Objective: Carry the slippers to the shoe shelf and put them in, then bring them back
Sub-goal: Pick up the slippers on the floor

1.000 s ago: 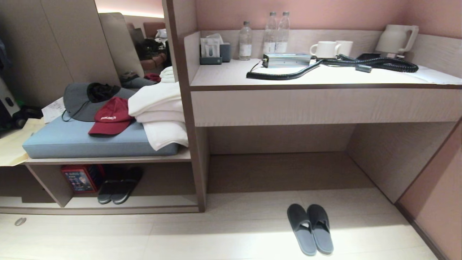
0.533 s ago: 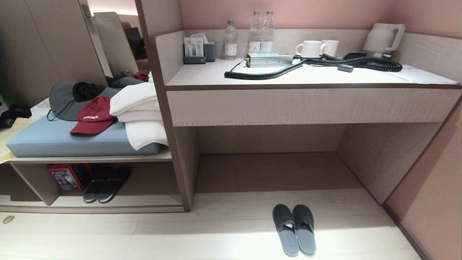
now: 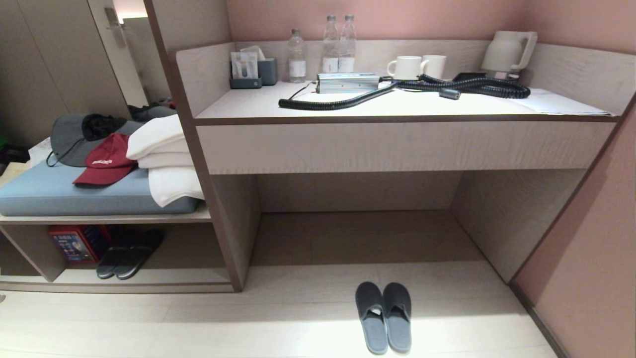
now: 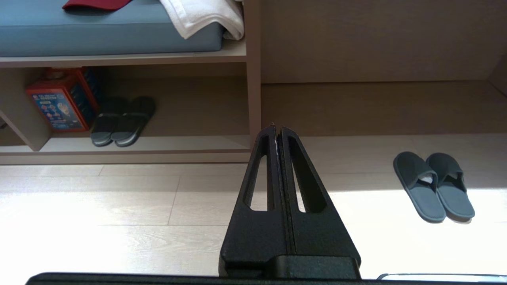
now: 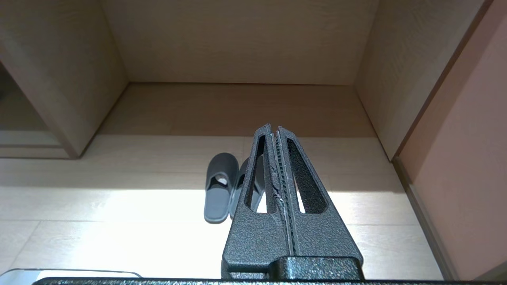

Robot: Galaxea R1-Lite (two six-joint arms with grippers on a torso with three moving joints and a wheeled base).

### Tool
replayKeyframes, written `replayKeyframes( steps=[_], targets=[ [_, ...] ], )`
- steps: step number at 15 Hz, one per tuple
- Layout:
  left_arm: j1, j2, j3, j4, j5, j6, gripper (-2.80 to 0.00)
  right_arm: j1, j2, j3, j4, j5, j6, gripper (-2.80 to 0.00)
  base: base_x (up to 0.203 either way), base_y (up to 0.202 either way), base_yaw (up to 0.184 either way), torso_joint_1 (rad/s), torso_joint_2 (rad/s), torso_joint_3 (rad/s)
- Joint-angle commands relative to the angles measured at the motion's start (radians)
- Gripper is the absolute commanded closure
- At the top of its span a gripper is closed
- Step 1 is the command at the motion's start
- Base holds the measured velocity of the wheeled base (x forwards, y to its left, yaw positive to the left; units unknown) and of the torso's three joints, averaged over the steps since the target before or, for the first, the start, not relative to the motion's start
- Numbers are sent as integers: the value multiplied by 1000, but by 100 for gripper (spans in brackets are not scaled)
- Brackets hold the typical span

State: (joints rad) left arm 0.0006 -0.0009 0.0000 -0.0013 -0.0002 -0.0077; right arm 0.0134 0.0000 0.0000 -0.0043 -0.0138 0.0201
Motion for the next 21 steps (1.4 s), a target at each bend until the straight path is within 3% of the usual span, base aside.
replayKeyframes(
  steps=[1, 21],
  targets=[
    [0, 1, 0, 0, 1, -1, 0, 0, 0, 0, 0, 0, 0, 0, 0, 0, 0, 0, 0, 0],
    [-1, 1, 0, 0, 2, -5, 0, 0, 0, 0, 0, 0, 0, 0, 0, 0, 0, 3, 1, -181]
  ],
)
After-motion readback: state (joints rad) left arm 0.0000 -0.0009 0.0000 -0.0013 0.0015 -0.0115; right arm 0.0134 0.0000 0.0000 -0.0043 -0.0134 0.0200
